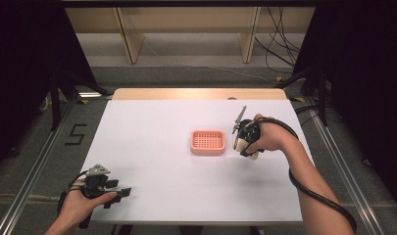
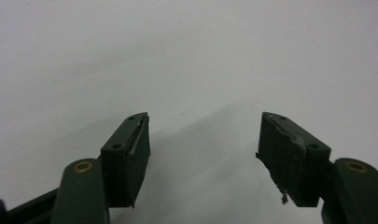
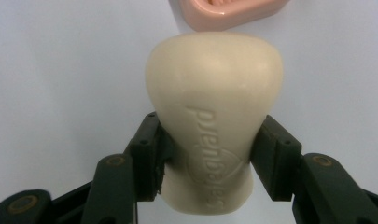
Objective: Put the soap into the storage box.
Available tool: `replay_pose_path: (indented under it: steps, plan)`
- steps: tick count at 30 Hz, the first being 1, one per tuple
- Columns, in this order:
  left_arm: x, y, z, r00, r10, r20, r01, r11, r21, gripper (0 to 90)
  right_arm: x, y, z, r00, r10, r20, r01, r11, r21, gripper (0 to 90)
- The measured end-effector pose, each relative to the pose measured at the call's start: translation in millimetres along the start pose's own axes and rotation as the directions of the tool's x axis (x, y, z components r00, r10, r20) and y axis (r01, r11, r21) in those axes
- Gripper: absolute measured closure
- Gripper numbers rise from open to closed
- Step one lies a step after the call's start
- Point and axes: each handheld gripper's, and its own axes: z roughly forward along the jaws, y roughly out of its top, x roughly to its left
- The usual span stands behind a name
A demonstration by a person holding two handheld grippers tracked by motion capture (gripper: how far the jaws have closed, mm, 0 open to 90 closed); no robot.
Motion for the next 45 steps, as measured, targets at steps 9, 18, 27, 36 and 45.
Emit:
replay_pose_path:
  steps: [9,18,27,36,45]
  plan:
    - [-2.2,-0.1,0.8,0.9997,-0.016,-0.016,0.016,0.9998,-0.008,33.7,-1.5,8.5,-0.2,0.9999,-0.01,-0.009,0.01,1.0,-0.009,50.4]
    - [0.0,0.2,1.4,1.0,0.002,-0.009,-0.002,1.0,-0.001,33.7,-2.2,14.9,-0.7,0.9999,-0.016,-0.004,0.016,1.0,-0.013,50.4]
    - [0.1,0.3,1.6,1.0,0.004,-0.006,-0.004,1.0,0.0,33.8,-2.4,22.2,0.5,0.9998,-0.016,-0.008,0.015,1.0,-0.015,50.4]
    - [0.1,0.3,1.6,1.0,0.006,-0.005,-0.006,1.0,0.0,33.7,-4.2,27.9,0.1,0.9994,-0.035,0.004,0.035,0.999,-0.025,50.4]
    - [-2.2,0.1,0.7,0.9998,-0.013,-0.012,0.013,0.9999,-0.007,33.7,-3.6,35.6,0.0,0.9992,-0.036,0.014,0.036,0.999,-0.03,50.4]
